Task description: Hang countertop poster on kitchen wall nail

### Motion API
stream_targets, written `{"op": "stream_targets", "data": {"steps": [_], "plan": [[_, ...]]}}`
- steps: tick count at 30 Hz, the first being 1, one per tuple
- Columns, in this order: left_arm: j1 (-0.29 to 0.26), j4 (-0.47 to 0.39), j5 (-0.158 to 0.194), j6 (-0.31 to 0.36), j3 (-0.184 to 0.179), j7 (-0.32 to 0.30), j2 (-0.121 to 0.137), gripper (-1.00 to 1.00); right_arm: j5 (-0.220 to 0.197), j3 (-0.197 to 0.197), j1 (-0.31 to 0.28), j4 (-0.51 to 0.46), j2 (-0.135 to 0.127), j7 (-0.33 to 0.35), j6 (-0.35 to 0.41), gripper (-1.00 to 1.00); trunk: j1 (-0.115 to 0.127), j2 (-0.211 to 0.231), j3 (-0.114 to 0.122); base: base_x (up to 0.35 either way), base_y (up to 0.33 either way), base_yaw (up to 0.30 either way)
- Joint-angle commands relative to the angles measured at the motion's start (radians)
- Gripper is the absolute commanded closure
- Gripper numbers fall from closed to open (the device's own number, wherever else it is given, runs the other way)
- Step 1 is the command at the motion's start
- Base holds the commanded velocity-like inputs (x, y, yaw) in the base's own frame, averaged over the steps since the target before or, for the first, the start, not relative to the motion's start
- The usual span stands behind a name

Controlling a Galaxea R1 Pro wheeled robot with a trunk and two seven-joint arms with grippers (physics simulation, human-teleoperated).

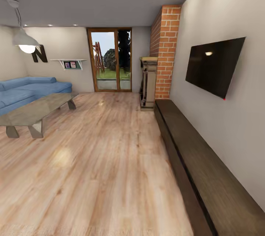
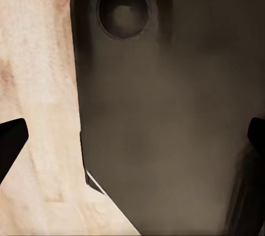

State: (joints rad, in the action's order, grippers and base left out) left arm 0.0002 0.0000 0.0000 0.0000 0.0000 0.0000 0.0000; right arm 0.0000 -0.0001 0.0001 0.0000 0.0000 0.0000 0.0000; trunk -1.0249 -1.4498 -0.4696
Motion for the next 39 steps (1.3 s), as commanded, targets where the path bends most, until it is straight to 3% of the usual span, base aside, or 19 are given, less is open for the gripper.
{"op": "stream_targets", "data": {"steps": [1,8,21,30,31,39], "plan": [[0.006,-0.006,-0.006,-0.002,0.003,0.006,-0.006,-1.00,0.003,0.000,-0.006,-0.006,0.000,0.000,-0.006,-1.00,0.000,0.000,0.000,0.000,0.000,0.000],[0.040,-0.045,-0.005,-0.002,-0.002,0.003,-0.044,-1.00,0.004,0.001,-0.038,-0.033,-0.001,0.001,-0.045,-1.00,0.000,0.000,0.000,0.000,0.000,0.000],[0.037,-0.077,-0.005,-0.003,-0.003,0.002,-0.043,-1.00,0.004,0.002,-0.036,-0.028,-0.002,0.001,-0.060,-1.00,0.000,0.000,0.000,0.000,0.000,0.000],[0.040,-0.128,-0.024,-0.015,0.005,-0.001,-0.031,-1.00,-0.011,-0.007,-0.057,-0.079,-0.022,-0.003,-0.110,-1.00,0.000,0.000,0.000,0.000,0.000,0.000],[0.040,-0.682,-0.039,-0.015,0.006,-0.001,-0.029,-1.00,-0.012,-0.007,-0.057,-0.386,-0.023,-0.003,-0.238,-1.00,0.000,0.000,0.000,0.000,0.000,0.000],[0.040,-0.715,-0.071,-0.017,0.010,-0.001,-0.012,-1.00,-0.011,-0.005,-0.054,-0.426,-0.023,-0.002,-0.245,-1.00,0.000,0.000,0.000,0.000,0.000,0.000]]}}
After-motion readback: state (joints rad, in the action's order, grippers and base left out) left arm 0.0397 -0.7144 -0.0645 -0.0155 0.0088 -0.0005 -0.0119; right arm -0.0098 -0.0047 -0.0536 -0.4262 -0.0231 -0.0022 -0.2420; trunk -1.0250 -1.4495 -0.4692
